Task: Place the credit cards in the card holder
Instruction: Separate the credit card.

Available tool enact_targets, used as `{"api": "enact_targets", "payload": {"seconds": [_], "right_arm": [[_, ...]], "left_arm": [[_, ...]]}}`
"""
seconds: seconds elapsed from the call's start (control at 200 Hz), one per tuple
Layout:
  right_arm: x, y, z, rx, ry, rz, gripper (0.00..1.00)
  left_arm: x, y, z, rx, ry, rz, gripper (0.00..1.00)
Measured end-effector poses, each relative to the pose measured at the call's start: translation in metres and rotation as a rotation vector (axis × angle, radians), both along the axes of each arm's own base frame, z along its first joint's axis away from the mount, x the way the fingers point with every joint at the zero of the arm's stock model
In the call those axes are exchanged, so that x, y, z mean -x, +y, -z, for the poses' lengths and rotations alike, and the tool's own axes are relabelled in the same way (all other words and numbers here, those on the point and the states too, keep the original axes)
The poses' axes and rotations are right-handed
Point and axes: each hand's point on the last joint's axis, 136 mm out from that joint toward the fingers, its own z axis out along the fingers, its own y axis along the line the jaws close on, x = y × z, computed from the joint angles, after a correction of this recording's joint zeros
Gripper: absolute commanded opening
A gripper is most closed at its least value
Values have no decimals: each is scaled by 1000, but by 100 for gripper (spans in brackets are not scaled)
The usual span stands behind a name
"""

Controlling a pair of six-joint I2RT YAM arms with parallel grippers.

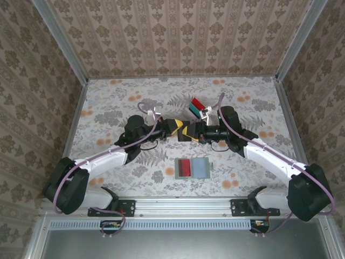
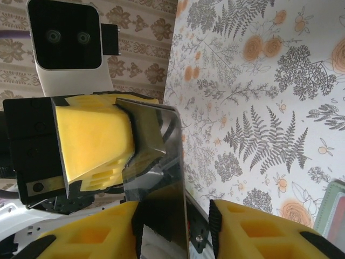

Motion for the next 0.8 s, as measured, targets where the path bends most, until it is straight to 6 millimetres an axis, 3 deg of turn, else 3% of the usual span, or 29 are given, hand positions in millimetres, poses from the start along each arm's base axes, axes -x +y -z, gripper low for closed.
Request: {"api": "enact_targets", "payload": {"seconds": [0.3,0.8], "right_arm": [[-7,-7,5,40,9,49,30],[-16,-17,4,53,10,120,17]], "left_arm": [[0,1,2,7,18,-7,17],[-3,3,7,-1,26,-30,15]]}}
